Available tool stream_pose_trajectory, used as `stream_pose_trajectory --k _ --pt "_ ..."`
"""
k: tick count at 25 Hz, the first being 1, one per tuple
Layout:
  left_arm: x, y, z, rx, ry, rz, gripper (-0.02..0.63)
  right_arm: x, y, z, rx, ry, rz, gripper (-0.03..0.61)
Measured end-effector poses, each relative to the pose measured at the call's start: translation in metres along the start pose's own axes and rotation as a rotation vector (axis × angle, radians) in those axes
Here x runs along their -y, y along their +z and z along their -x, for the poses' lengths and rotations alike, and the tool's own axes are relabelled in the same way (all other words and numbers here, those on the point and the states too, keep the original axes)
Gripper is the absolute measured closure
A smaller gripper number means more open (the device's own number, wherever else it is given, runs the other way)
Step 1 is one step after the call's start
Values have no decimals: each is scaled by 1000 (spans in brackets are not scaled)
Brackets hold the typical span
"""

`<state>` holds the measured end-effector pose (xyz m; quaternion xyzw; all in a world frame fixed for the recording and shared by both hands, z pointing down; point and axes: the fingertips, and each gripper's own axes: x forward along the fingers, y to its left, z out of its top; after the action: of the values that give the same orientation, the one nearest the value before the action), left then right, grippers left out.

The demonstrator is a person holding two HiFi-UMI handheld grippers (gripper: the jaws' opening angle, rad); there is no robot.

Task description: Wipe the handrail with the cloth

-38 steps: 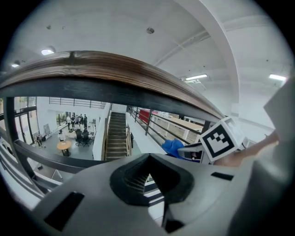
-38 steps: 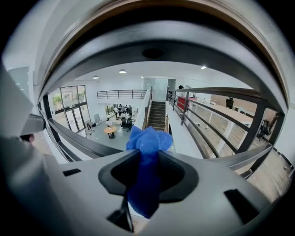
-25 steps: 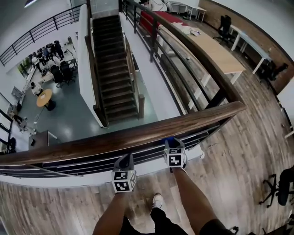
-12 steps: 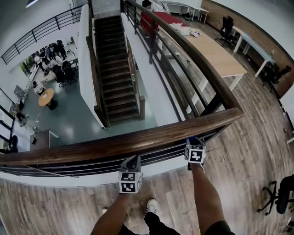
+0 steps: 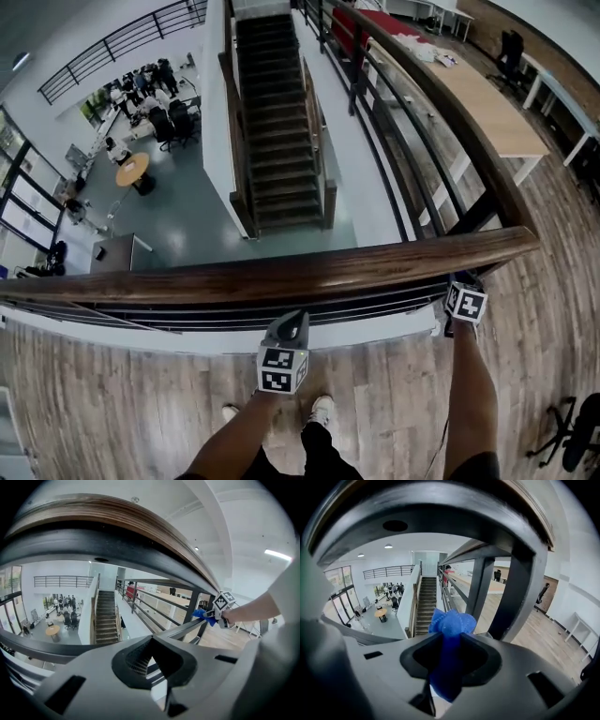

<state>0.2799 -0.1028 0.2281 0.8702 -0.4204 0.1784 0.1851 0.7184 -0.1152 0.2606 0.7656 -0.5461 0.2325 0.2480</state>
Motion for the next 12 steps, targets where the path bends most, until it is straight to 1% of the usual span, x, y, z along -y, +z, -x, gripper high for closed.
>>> stream_pose_trajectory --k 2,4,6,8,12 --pt "-12 -4 7 8 18 14 615 -7 2 5 38 4 11 454" --pt "-30 -10 17 16 46 29 615 -36 8 18 116 57 6 454" --pt "-52 -19 30 23 82 47 615 -89 6 35 186 144 1 454" --pt "-77 -29 46 31 120 66 615 -155 -3 55 225 236 6 454" --pt "-124 -45 76 31 183 87 615 -284 -21 96 246 408 11 454"
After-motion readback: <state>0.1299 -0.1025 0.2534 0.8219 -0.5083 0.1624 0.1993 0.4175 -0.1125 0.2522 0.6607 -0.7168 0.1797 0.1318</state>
